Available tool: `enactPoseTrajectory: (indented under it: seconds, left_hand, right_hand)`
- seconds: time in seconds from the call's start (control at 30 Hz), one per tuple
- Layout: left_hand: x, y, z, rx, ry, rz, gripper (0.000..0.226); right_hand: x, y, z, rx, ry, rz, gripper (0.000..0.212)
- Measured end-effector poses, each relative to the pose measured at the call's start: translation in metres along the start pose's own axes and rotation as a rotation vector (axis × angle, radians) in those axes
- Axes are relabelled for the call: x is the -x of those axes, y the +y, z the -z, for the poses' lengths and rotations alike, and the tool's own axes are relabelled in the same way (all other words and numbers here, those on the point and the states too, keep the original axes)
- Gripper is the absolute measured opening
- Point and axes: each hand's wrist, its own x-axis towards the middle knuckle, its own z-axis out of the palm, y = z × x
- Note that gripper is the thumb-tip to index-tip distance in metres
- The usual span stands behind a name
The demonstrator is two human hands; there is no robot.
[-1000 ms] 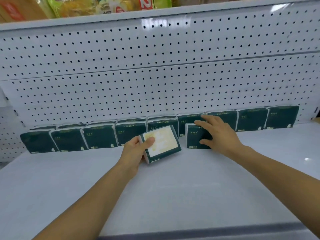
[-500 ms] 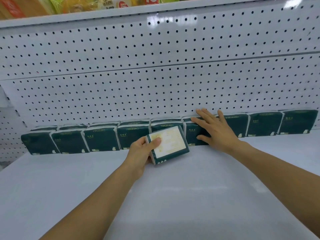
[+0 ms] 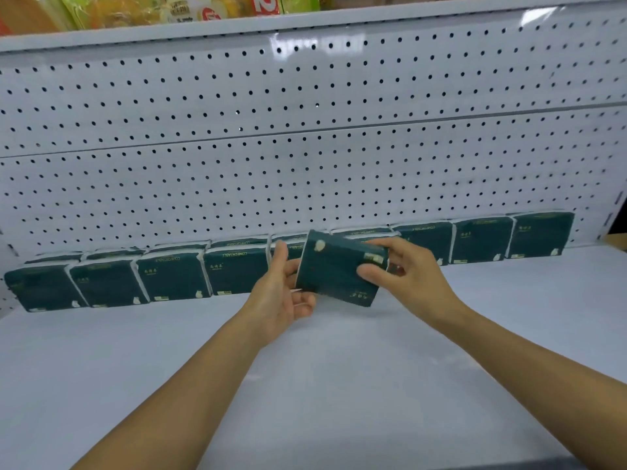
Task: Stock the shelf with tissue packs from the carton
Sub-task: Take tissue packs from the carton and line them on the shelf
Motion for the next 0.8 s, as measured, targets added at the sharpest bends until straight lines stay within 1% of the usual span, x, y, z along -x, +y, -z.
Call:
enactPoseTrajectory:
  seconds: [0.03, 0.1, 0.17, 0.23, 0.3, 0.37, 0.4, 0.43, 0.47, 0.5, 0.53, 0.57, 0.6, 0.63, 0.7, 0.73, 0.8]
  left_hand:
    - [0.001, -0.001, -0.003, -0.032, -0.022, 0.001, 0.067]
    - [0.004, -0.003, -0.011, -0.073, -0.046, -0.028, 0.057]
    - [0.005, -0.005, -0.019, -0.112, -0.073, -0.074, 0.04]
    - [0.006, -0.007, -0.023, -0.135, -0.099, -0.102, 0.034]
    - [0.006, -0.008, -0.029, -0.16, -0.083, -0.125, 0.03]
    - [0.007, -0.004, -0.039, -0.208, -0.002, -0.175, 0.031]
    - [0.006, -0.002, -0.045, -0.21, 0.03, -0.213, 0.03]
    - [0.005, 0.001, -0.051, -0.195, 0.045, -0.253, 0.031]
    - [0.003, 0.002, -0.057, -0.206, 0.042, -0.298, 0.035]
    - [0.001, 0.002, -0.064, -0.283, 0.037, -0.345, 0.04]
    - [-0.001, 0.002, -0.071, -0.414, 0.028, -0.398, 0.046]
    - [-0.002, 0.0, -0.08, -0.54, 0.012, -0.44, 0.049]
    - [-0.004, -0.004, -0.087, -0.635, -0.012, -0.473, 0.05]
    - [-0.006, -0.008, -0.094, -0.689, -0.041, -0.484, 0.049]
    - [-0.012, -0.017, -0.103, -0.726, -0.094, -0.5, 0.043]
    - [-0.017, -0.021, -0.103, -0.78, -0.075, -0.543, 0.04]
    - [-0.033, -0.025, -0.096, -1.041, 0.071, -0.71, 0.044]
  right_hand:
    - [0.001, -0.003, 0.004, -0.083, 0.007, -0.062, 0.024]
    - [0.003, -0.007, 0.012, -0.147, 0.022, -0.147, 0.018]
    - [0.004, -0.007, 0.017, -0.131, 0.024, -0.2, 0.021]
    - [0.006, -0.005, 0.023, -0.12, 0.023, -0.229, 0.027]
    - [0.007, -0.004, 0.03, -0.132, 0.025, -0.258, 0.027]
    - [0.011, -0.001, 0.037, -0.057, -0.02, -0.274, 0.025]
    - [0.013, 0.001, 0.04, 0.044, -0.045, -0.272, 0.029]
    - [0.016, 0.004, 0.042, 0.163, -0.053, -0.248, 0.039]
    - [0.02, 0.005, 0.043, 0.272, -0.04, -0.196, 0.054]
    - [0.023, 0.005, 0.045, 0.349, -0.019, -0.117, 0.07]
    - [0.026, 0.004, 0.048, 0.413, -0.001, -0.016, 0.079]
    - [0.028, 0.005, 0.05, 0.486, 0.007, 0.087, 0.082]
    - [0.029, 0.007, 0.052, 0.557, 0.017, 0.154, 0.078]
    - [0.03, 0.01, 0.056, 0.595, 0.038, 0.164, 0.07]
    - [0.03, 0.017, 0.067, 0.542, 0.088, 0.058, 0.055]
    - [0.03, 0.022, 0.074, 0.463, 0.108, -0.023, 0.05]
    - [0.027, 0.035, 0.09, 0.294, 0.154, -0.134, 0.042]
